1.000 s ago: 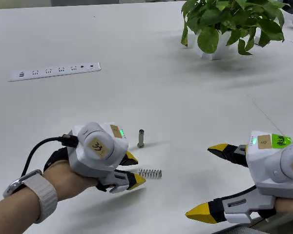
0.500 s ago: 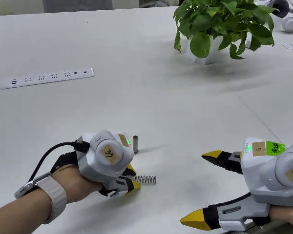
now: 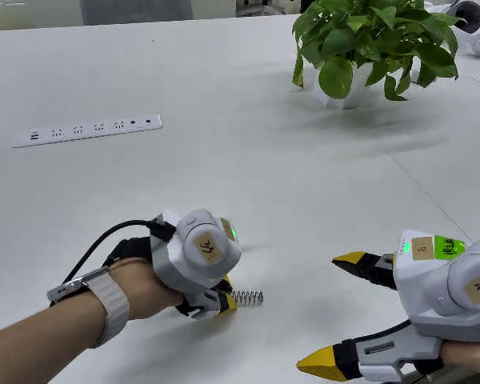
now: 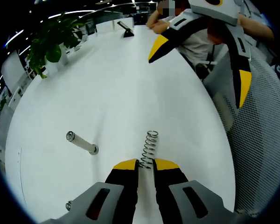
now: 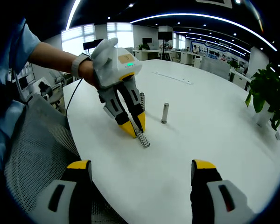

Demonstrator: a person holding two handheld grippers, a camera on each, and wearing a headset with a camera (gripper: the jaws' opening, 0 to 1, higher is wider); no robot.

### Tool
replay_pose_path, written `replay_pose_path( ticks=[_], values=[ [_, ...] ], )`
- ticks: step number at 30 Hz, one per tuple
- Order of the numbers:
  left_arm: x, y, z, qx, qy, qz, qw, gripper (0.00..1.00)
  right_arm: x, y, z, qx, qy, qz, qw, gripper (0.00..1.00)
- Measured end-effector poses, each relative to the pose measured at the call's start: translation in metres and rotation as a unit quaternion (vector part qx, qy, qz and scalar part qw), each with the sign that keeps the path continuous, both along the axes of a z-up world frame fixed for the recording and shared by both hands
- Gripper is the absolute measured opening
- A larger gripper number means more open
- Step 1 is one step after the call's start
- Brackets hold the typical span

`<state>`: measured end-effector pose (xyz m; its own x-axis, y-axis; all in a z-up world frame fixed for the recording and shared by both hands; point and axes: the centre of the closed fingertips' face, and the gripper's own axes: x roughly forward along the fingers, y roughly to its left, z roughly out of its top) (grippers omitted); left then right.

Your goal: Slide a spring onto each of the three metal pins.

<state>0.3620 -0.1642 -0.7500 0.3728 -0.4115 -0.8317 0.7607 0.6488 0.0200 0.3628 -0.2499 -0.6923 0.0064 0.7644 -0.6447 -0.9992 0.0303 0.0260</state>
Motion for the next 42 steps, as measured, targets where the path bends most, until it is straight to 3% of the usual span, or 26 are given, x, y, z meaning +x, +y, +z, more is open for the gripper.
replay_pose_path(
  ticks=[8, 12, 24, 28, 32, 36, 42],
  values=[
    [0.001, 0.0, 0.0, 0.002, 0.006, 0.009, 0.9999, 0.12, -0.004, 0.002, -0.001, 0.004, 0.003, 0.001, 1.0, 0.88],
    [0.0, 0.0, -0.001, 0.008, -0.004, 0.012, 0.9999, 0.11, -0.003, 0.002, 0.001, 0.009, 0.004, -0.004, 0.9999, 0.88],
    [-0.013, 0.003, 0.001, -0.034, -0.015, 0.055, 0.9978, 0.11, -0.007, 0.005, 0.002, 0.014, 0.008, -0.002, 0.9999, 0.88],
    [-0.016, 0.006, 0.01, -0.069, -0.03, 0.086, 0.9934, 0.11, -0.006, 0.008, 0.004, 0.017, 0.007, -0.004, 0.9998, 0.88],
    [-0.02, 0.014, 0.023, -0.108, -0.046, 0.126, 0.9851, 0.1, -0.006, 0.016, 0.01, 0.028, 0.01, -0.004, 0.9996, 0.88],
    [-0.028, 0.02, 0.034, -0.127, -0.06, 0.142, 0.9799, 0.1, -0.009, 0.023, 0.012, 0.027, 0.006, 0.007, 0.9996, 0.87],
    [-0.046, 0.022, 0.052, -0.137, -0.083, 0.146, 0.9762, 0.1, -0.011, 0.033, 0.018, 0.028, -0.001, 0.024, 0.9993, 0.87]
  ],
)
